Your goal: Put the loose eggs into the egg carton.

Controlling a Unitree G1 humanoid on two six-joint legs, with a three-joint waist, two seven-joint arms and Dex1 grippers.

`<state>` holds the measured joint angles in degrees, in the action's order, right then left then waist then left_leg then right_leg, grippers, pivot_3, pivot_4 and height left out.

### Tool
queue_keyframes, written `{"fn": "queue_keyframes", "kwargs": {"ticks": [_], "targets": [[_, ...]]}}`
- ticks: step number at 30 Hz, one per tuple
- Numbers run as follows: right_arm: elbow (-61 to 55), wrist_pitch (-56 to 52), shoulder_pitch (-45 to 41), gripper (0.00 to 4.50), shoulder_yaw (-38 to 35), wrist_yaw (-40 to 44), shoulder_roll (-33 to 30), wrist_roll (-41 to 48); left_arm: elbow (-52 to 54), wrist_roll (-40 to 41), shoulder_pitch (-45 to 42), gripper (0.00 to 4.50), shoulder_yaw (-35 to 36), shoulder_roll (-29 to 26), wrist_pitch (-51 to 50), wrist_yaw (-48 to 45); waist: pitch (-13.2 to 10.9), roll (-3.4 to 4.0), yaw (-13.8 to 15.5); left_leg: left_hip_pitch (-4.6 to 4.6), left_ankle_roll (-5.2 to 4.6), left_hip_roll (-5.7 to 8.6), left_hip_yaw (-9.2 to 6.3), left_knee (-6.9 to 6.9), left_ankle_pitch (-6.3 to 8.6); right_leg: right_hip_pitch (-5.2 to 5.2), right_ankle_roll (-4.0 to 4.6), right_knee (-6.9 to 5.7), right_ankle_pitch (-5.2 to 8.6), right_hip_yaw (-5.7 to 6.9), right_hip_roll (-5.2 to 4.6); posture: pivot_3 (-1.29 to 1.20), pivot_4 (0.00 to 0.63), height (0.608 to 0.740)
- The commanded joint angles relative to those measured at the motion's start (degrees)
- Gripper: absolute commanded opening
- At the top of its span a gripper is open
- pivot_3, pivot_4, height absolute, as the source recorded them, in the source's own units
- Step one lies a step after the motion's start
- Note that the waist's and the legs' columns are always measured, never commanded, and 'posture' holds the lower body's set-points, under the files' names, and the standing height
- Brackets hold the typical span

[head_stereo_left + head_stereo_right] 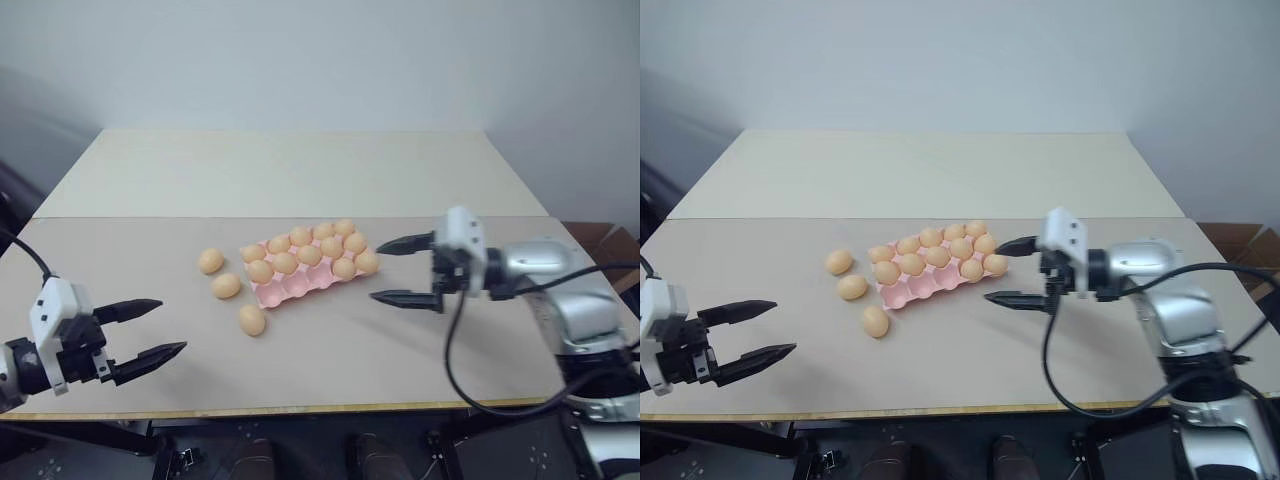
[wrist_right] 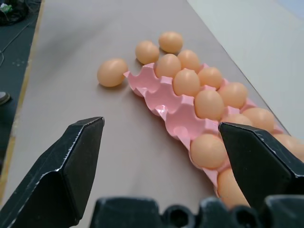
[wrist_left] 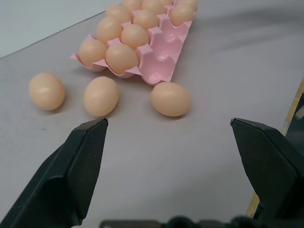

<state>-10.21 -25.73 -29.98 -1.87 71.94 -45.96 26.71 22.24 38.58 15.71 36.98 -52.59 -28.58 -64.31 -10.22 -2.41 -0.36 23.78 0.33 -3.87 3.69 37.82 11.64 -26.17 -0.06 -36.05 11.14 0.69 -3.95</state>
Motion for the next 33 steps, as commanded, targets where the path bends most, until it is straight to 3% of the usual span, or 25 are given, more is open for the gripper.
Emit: {"fn": "queue_keyframes", "kwargs": {"ticks": [1,14,21,33], "targets": [[-1.6,0.3,2.4,4.47,-6.2,3.6,-4.7,3.8,-0.8,-0.5,-1.8,4.50,-0.7,-1.2,1.4,-0.7,0.0,0.00,0.1,0.00,0.00,0.01,0.00,0.00,0.00,0.00,0.00,0.00,0.00,-0.01,-0.01,0.00,0.150,0.740],[-5.3,-0.1,10.0,4.47,-11.4,2.7,-9.7,6.9,-4.8,-3.0,-9.4,4.50,-9.6,-1.2,3.4,-1.8,0.0,0.00,-0.2,-0.04,0.00,0.01,0.03,0.00,0.00,0.02,-0.02,-0.01,-0.01,-0.06,-0.01,0.00,0.150,0.740],[-4.5,1.0,9.4,4.47,-10.6,2.6,-9.7,7.1,-8.5,-7.6,-17.0,4.50,-20.1,-0.7,7.6,-4.4,0.0,0.00,0.2,-0.03,0.00,0.02,0.03,0.00,0.00,0.02,-0.02,-0.01,-0.01,-0.07,0.00,0.00,0.150,0.740],[-6.6,0.5,9.2,4.47,-11.3,1.8,-9.5,8.4,-24.3,-20.7,-32.4,4.50,-37.0,8.0,18.8,-3.5,0.0,-0.02,0.8,0.00,-0.01,0.02,0.03,0.04,-0.01,0.04,-0.37,-0.02,-0.23,-0.11,0.07,0.00,0.150,0.740]]}}
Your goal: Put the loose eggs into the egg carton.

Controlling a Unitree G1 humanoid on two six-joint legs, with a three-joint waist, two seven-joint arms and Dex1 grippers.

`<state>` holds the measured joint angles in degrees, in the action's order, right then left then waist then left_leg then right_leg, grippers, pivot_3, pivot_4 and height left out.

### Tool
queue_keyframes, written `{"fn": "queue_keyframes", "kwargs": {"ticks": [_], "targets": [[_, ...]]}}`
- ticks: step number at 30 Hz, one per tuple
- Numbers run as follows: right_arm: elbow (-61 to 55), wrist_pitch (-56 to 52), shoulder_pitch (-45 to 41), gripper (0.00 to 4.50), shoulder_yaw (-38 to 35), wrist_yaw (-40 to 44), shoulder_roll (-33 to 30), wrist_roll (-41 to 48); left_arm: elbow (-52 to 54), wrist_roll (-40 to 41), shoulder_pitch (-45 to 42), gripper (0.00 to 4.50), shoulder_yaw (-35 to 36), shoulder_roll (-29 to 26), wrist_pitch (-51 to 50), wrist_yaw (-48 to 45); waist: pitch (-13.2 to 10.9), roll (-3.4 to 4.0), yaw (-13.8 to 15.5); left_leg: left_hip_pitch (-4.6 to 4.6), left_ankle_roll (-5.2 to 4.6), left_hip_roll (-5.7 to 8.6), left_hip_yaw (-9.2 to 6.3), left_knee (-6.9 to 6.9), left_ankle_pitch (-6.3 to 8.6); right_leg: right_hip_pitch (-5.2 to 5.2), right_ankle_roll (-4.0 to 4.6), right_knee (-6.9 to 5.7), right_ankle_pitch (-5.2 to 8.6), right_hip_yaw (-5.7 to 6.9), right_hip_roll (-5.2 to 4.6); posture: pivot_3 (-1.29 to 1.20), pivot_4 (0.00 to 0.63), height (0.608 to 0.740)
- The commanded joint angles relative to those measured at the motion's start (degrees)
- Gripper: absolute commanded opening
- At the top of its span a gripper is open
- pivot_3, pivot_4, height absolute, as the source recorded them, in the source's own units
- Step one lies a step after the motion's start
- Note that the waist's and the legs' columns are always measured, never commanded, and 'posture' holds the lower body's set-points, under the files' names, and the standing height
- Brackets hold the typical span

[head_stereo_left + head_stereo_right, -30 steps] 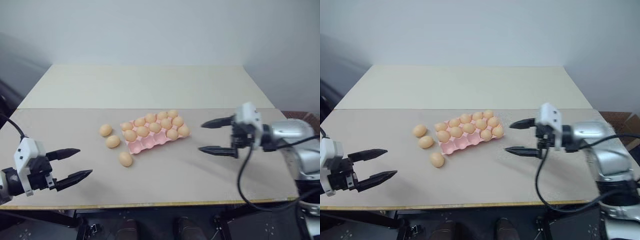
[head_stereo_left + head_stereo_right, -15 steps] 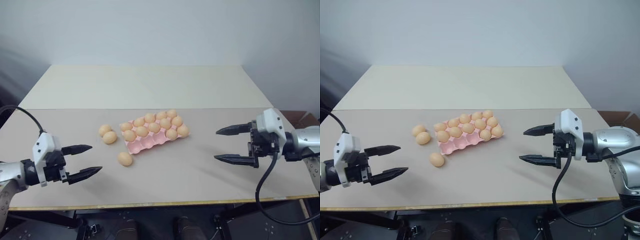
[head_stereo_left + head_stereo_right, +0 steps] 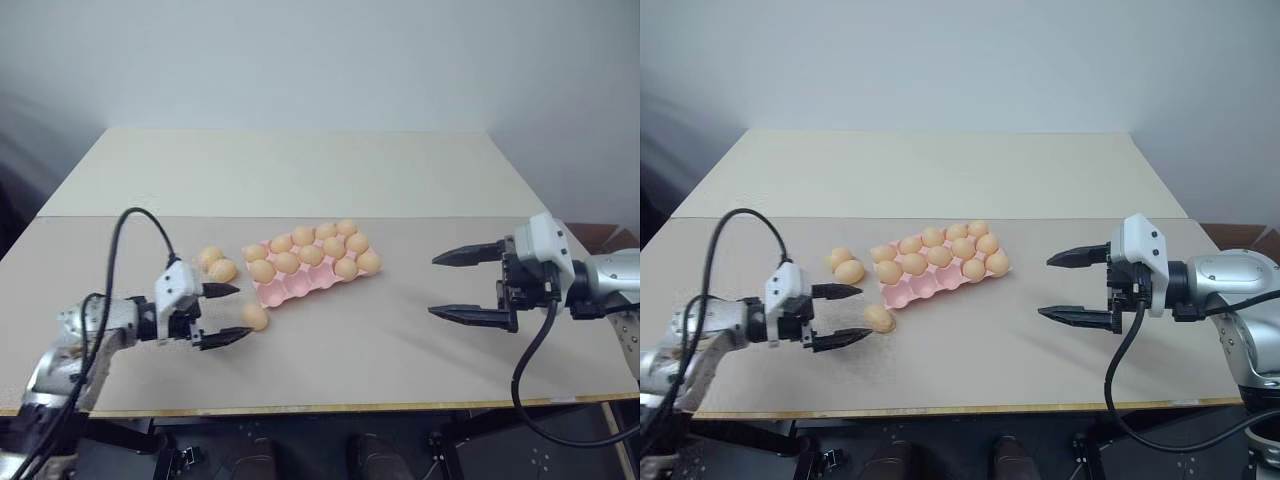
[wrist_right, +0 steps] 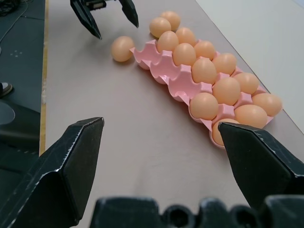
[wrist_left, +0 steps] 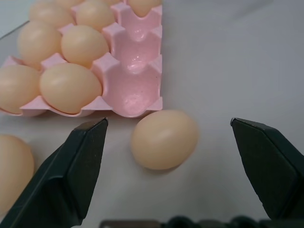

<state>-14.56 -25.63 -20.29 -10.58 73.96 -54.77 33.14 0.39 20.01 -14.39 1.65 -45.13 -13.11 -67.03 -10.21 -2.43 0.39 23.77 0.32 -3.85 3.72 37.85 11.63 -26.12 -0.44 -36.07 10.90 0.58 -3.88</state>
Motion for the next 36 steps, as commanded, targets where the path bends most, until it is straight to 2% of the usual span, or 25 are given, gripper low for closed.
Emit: {"fn": "queue_keyframes", "kwargs": {"ticks": [1,9,16,17,20,24,28,30,36], "targets": [[-2.4,0.4,-0.4,4.47,-2.7,-0.3,-0.7,2.2,-4.0,-3.2,-3.4,4.50,-2.8,0.9,4.0,-1.0,0.0,0.00,0.1,0.00,0.00,0.00,0.00,0.00,0.00,0.00,0.00,0.00,0.00,0.00,0.01,0.00,0.150,0.740],[-3.9,0.2,0.6,4.47,-3.7,-1.4,-1.2,3.3,-11.8,-8.4,-9.3,4.50,-7.0,4.9,7.2,0.5,0.0,-0.02,0.3,0.02,0.00,0.01,-0.01,0.03,0.00,0.02,-0.02,-0.01,-0.02,0.00,0.00,0.00,0.150,0.740],[-4.3,0.2,1.4,4.50,-4.6,-2.5,-1.1,3.3,-9.7,-6.9,-7.0,2.29,-5.4,2.9,6.7,-2.3,0.0,-0.02,0.1,-0.01,-0.01,-0.01,-0.03,0.04,-0.01,0.02,-0.02,-0.05,-0.02,-0.01,0.04,0.00,0.150,0.740],[-4.2,0.3,1.4,4.50,-4.5,-2.6,-0.9,3.2,-9.0,-6.5,-6.1,2.17,-4.6,2.0,6.6,-2.7,0.0,-0.02,0.1,-0.01,-0.01,-0.02,-0.03,0.04,-0.01,0.02,-0.02,-0.06,-0.02,-0.02,0.03,0.00,0.150,0.740],[-3.8,0.7,1.3,4.50,-4.1,-2.7,-0.7,2.8,-7.0,-4.8,-4.1,2.17,-2.7,0.0,5.5,-3.7,0.0,-0.02,0.0,-0.01,-0.01,-0.03,-0.03,0.04,0.00,0.01,-0.02,-0.05,-0.02,-0.02,0.04,0.00,0.150,0.740],[-3.4,1.0,0.9,4.50,-3.8,-2.8,-0.4,2.8,-1.4,2.3,-0.9,2.17,3.6,-3.2,2.0,-6.5,0.0,-0.02,0.1,0.00,-0.01,-0.01,-0.03,0.04,-0.01,0.01,-0.02,-0.04,-0.02,0.00,0.00,0.00,0.150,0.740],[-2.9,1.2,0.2,4.50,-3.5,-3.0,-0.2,2.8,1.8,6.3,-3.0,2.17,6.1,-2.5,-0.6,-5.1,0.0,-0.02,0.5,-0.01,-0.01,0.00,-0.03,0.04,-0.01,0.03,-0.01,-0.03,-0.01,0.02,-0.03,0.00,0.150,0.740],[-2.8,1.3,0.0,4.50,-3.4,-3.1,-0.1,2.7,2.1,6.1,-5.7,2.17,5.0,-0.8,-0.7,-3.6,0.0,-0.02,0.5,-0.01,-0.01,0.01,-0.04,0.05,-0.01,0.04,-0.02,-0.03,-0.01,0.03,-0.03,0.00,0.150,0.740],[-4.7,0.7,0.8,4.50,-4.2,-3.9,-0.3,3.3,-5.0,-2.7,-20.6,2.17,-6.9,13.1,0.5,4.2,0.0,-0.05,1.1,0.00,-0.01,0.10,-0.09,0.24,0.00,0.28,-0.10,0.03,-0.06,0.05,-0.02,0.00,0.150,0.740]]}}
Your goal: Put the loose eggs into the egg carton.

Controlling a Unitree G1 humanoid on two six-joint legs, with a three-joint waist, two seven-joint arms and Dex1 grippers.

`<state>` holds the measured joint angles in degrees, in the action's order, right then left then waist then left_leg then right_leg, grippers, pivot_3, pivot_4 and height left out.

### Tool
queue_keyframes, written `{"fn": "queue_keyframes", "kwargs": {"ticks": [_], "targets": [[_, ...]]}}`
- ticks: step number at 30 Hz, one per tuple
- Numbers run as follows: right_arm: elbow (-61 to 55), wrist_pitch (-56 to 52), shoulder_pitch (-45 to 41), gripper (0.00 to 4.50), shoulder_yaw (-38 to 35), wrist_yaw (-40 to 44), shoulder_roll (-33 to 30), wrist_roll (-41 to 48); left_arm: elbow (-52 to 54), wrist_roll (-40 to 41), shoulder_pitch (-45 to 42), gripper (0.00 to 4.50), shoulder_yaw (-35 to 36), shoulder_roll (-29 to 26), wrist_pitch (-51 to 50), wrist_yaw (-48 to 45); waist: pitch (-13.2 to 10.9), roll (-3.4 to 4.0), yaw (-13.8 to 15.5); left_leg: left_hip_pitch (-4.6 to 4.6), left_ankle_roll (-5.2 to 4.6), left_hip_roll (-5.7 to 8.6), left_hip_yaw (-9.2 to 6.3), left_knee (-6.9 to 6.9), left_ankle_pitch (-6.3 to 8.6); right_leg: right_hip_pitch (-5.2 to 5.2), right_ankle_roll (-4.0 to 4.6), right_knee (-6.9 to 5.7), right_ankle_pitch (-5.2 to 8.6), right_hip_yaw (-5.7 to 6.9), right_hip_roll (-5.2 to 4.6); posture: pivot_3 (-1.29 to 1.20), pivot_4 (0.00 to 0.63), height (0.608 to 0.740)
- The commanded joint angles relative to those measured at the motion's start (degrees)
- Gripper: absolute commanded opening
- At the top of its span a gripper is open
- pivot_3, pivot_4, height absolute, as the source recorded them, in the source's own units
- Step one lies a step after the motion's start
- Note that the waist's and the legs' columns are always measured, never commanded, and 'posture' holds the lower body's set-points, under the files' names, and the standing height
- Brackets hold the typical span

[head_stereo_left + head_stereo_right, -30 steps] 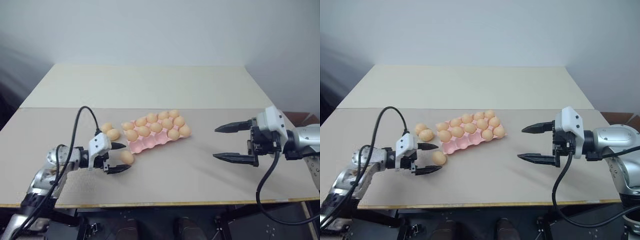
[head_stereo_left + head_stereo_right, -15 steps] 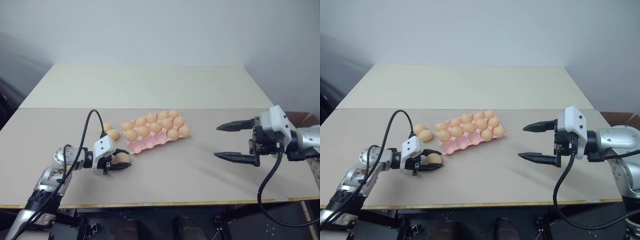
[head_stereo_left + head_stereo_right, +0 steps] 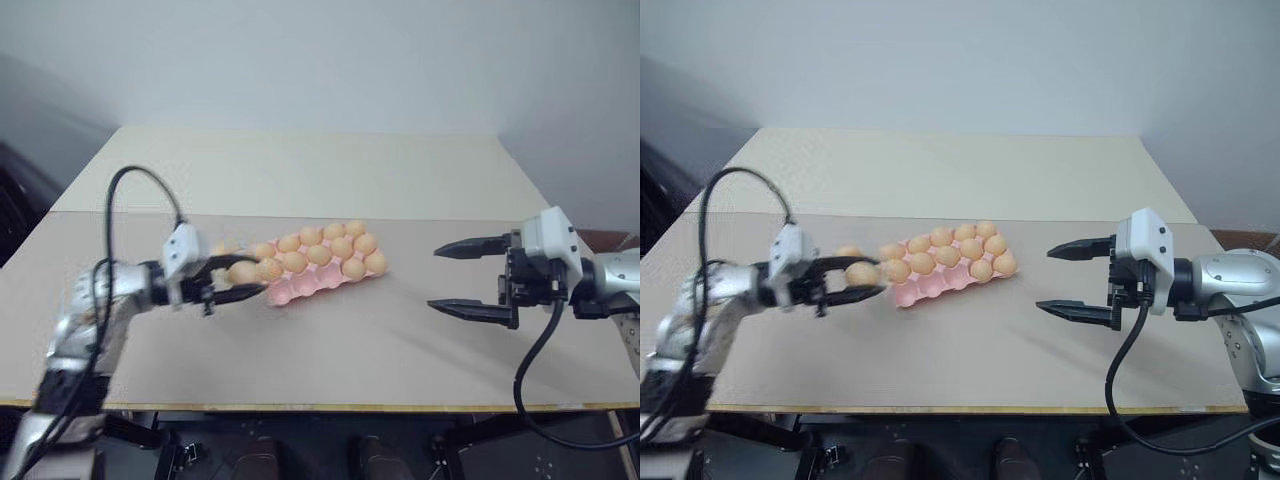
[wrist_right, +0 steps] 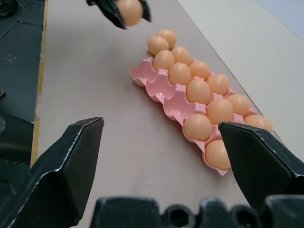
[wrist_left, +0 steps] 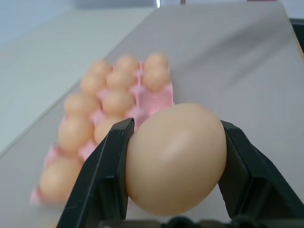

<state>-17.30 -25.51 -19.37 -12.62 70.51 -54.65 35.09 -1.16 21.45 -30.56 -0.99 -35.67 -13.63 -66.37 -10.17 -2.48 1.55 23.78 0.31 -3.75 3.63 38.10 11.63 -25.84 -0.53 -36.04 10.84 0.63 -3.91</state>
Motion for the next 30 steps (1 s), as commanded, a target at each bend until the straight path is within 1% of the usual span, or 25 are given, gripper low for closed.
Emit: {"fn": "queue_keyframes", "kwargs": {"ticks": [1,3,5,10,12,13,17,18,21,23,25,27,30], "targets": [[-2.5,0.4,0.2,4.50,-2.4,-0.8,-0.5,1.4,-6.1,-6.3,-6.7,2.17,-6.1,6.0,2.2,4.9,0.0,-0.02,0.0,0.00,0.00,0.02,0.00,0.01,0.00,0.03,-0.02,0.02,-0.01,-0.02,0.00,0.00,0.150,0.740],[-3.7,-0.1,1.0,4.50,-3.2,-1.5,-0.7,1.8,-12.2,-10.4,-11.0,2.17,-9.4,9.8,3.8,7.1,0.0,-0.03,-0.1,0.02,-0.01,0.03,-0.03,0.06,0.00,0.04,-0.06,0.03,-0.04,-0.02,0.01,0.00,0.150,0.740],[-4.9,-0.7,1.9,4.50,-4.1,-2.3,-0.9,2.1,-17.4,-14.1,-13.9,2.17,-11.7,11.8,6.7,8.5,0.0,-0.03,-0.5,0.01,-0.03,0.03,-0.07,0.08,0.01,0.05,-0.06,0.02,-0.04,-0.03,0.04,0.00,0.150,0.740],[-7.7,-1.9,4.6,4.50,-6.6,-4.1,-1.3,3.3,-25.3,-17.0,-18.0,2.17,-13.2,15.0,9.6,9.0,0.0,-0.03,-1.1,-0.01,-0.04,0.01,-0.13,0.08,0.02,0.05,-0.06,-0.03,-0.04,-0.07,0.09,0.00,0.150,0.740],[-8.6,-2.3,5.4,4.50,-7.4,-4.9,-1.4,3.6,-26.6,-17.7,-18.5,2.86,-13.5,15.2,10.4,8.2,0.0,-0.03,-1.2,-0.02,-0.04,0.02,-0.14,0.08,0.02,0.04,-0.06,-0.02,-0.04,-0.07,0.08,0.00,0.150,0.740],[-8.8,-2.5,5.7,4.50,-7.7,-5.1,-1.5,3.7,-27.0,-17.9,-18.6,3.12,-13.4,15.2,10.3,8.0,0.0,-0.03,-1.1,-0.01,-0.04,0.02,-0.14,0.08,0.02,0.04,-0.06,-0.02,-0.04,-0.06,0.08,0.00,0.150,0.740],[-9.5,-2.8,6.3,4.50,-8.2,-5.8,-1.7,3.9,-25.5,-16.6,-18.4,4.40,-11.8,14.2,11.1,6.6,0.0,-0.03,-1.0,0.00,-0.04,0.02,-0.14,0.08,0.02,0.04,-0.06,-0.01,-0.04,-0.04,0.06,0.00,0.150,0.740],[-9.5,-2.8,6.3,4.50,-8.2,-5.9,-1.7,3.8,-25.1,-16.5,-18.3,4.46,-11.6,14.0,11.2,6.5,0.0,-0.03,-1.0,0.00,-0.04,0.02,-0.14,0.08,0.02,0.04,-0.06,-0.01,-0.04,-0.04,0.06,0.00,0.150,0.740],[-9.1,-2.7,5.6,4.50,-7.6,-6.0,-1.5,3.9,-22.2,-16.0,-17.3,4.46,-10.0,11.5,11.4,6.0,0.0,-0.03,-1.1,0.00,-0.04,0.01,-0.14,0.08,0.02,0.04,-0.06,-0.01,-0.04,-0.04,0.08,0.00,0.150,0.740],[-8.3,-2.4,4.6,4.50,-6.7,-5.8,-1.3,3.7,-18.2,-12.5,-16.2,4.46,-6.3,8.7,8.7,4.9,0.0,-0.03,-1.4,-0.01,-0.04,0.00,-0.14,0.08,0.02,0.03,-0.06,-0.02,-0.04,-0.05,0.08,0.00,0.150,0.740],[-7.3,-1.9,3.4,4.50,-5.7,-5.3,-0.9,3.6,-13.0,-8.4,-13.8,4.46,-1.6,4.7,5.4,3.9,0.0,-0.03,-1.6,-0.01,-0.04,-0.03,-0.14,0.08,0.02,0.02,-0.06,-0.03,-0.04,-0.05,0.09,0.00,0.150,0.740],[-6.3,-1.5,2.6,4.50,-4.7,-4.8,-0.5,3.3,-8.1,-5.4,-10.2,4.46,2.5,0.3,3.2,2.7,0.0,-0.02,-2.5,-0.03,-0.04,-0.07,-0.13,0.07,0.02,0.02,-0.06,-0.03,-0.04,-0.08,0.10,0.00,0.150,0.740],[-4.5,-0.5,1.1,4.50,-3.0,-3.7,0.4,2.8,0.7,0.2,-0.2,4.46,10.5,-7.9,-0.7,-0.3,0.0,-0.01,-2.9,-0.09,-0.04,-0.11,-0.12,0.01,0.03,0.01,-0.05,-0.03,-0.03,-0.08,0.13,0.00,0.150,0.740]]}}
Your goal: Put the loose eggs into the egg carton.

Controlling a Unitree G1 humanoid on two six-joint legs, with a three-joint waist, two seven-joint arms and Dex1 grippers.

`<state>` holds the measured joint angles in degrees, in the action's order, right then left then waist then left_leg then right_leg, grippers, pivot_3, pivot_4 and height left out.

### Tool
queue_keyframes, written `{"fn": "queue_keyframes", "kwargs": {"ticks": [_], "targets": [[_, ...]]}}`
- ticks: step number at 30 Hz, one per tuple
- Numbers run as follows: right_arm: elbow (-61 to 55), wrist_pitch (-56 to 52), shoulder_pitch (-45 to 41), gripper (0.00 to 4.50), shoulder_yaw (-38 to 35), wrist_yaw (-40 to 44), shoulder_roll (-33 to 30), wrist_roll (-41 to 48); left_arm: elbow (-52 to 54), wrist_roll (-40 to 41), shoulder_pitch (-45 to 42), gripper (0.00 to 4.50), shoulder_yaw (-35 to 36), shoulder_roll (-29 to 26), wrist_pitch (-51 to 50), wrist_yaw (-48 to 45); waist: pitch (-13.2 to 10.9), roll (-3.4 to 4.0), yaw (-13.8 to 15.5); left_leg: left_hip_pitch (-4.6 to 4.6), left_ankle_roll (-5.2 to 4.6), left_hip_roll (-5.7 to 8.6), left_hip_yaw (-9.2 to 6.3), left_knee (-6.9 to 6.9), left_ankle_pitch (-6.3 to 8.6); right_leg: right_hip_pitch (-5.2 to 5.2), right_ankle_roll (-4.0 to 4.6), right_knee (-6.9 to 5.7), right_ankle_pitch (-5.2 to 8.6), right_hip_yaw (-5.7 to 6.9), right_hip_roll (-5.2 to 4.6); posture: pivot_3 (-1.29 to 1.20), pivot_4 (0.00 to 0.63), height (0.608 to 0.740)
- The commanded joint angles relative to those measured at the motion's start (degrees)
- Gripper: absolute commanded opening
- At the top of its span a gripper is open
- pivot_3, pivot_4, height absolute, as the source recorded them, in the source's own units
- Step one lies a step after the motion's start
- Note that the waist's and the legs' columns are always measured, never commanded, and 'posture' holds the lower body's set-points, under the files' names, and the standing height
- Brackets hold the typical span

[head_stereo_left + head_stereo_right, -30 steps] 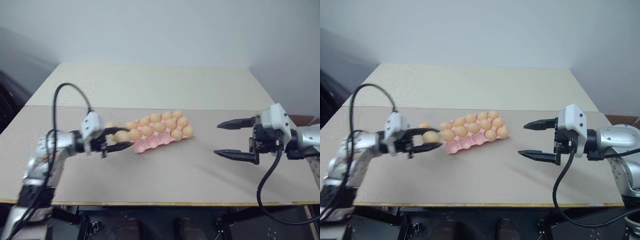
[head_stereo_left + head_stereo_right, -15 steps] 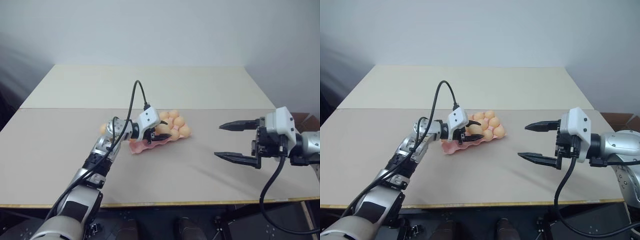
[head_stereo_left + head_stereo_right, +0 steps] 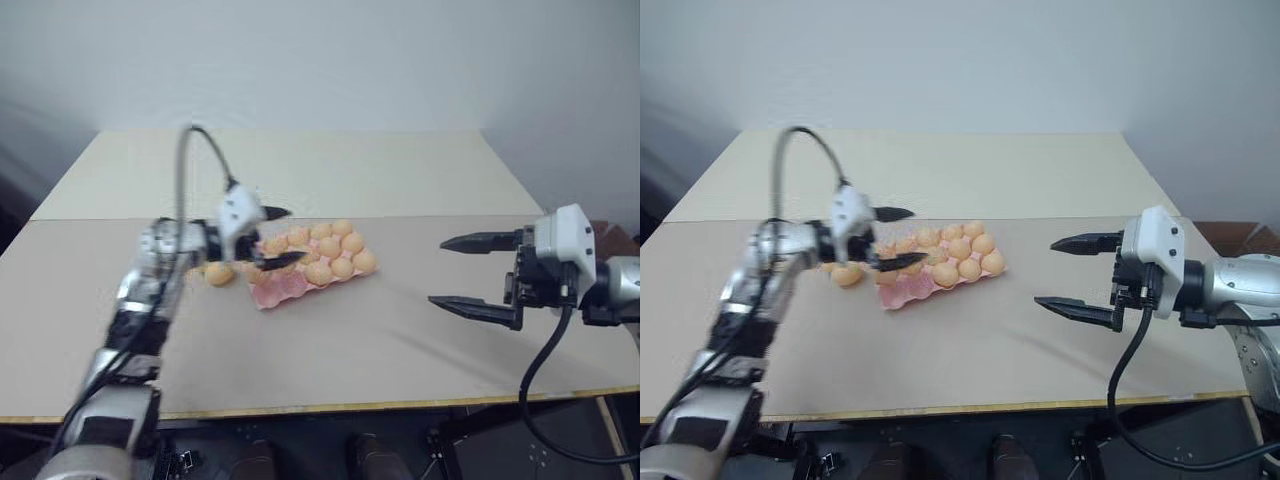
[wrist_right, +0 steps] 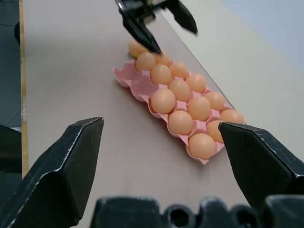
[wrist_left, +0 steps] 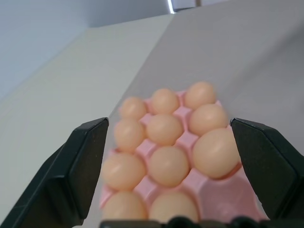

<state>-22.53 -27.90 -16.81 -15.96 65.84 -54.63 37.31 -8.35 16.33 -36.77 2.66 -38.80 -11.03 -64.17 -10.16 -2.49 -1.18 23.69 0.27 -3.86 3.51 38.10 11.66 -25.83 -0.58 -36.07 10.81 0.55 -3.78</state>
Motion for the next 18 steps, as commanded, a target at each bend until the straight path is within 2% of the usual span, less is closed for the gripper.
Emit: {"fn": "queue_keyframes", "kwargs": {"ticks": [1,5,10,14,18], "targets": [[1.5,2.3,-1.9,4.50,0.8,1.3,0.7,0.4,10.7,6.6,10.1,4.46,9.7,-7.3,-4.5,-3.0,0.0,0.01,-0.2,-0.04,0.00,0.00,0.01,-0.02,0.00,0.00,0.01,-0.01,0.01,-0.01,0.00,0.00,0.150,0.740],[3.7,2.7,-3.7,4.50,2.4,1.8,1.6,0.1,18.9,9.8,25.9,4.46,21.5,-11.6,-7.6,-1.6,0.0,0.01,0.3,-0.12,0.01,0.00,0.07,-0.05,0.00,0.00,0.03,-0.03,0.02,0.01,-0.09,0.00,0.150,0.740],[5.7,3.2,-4.5,4.50,3.1,3.2,1.4,-0.1,27.8,14.9,42.1,4.46,35.4,-10.1,-12.6,0.5,0.0,0.01,1.3,-0.04,0.02,0.03,0.09,-0.05,0.01,-0.03,0.38,0.04,0.24,0.15,-0.25,0.00,0.150,0.740],[6.2,3.1,-3.9,4.50,2.9,4.4,0.9,0.1,31.3,16.5,48.5,4.46,39.4,-9.0,-13.8,2.0,0.0,0.01,1.7,0.02,0.03,0.07,0.15,-0.05,0.01,-0.11,0.38,0.05,0.24,0.14,-0.31,0.00,0.150,0.740],[6.4,3.0,-3.9,4.50,2.8,4.7,0.9,0.0,33.4,17.8,49.8,4.46,38.9,-8.3,-14.4,4.1,0.0,0.01,1.9,0.00,0.03,0.06,0.15,-0.05,0.01,-0.11,0.38,0.04,0.25,0.14,-0.29,0.00,0.150,0.740]]}}
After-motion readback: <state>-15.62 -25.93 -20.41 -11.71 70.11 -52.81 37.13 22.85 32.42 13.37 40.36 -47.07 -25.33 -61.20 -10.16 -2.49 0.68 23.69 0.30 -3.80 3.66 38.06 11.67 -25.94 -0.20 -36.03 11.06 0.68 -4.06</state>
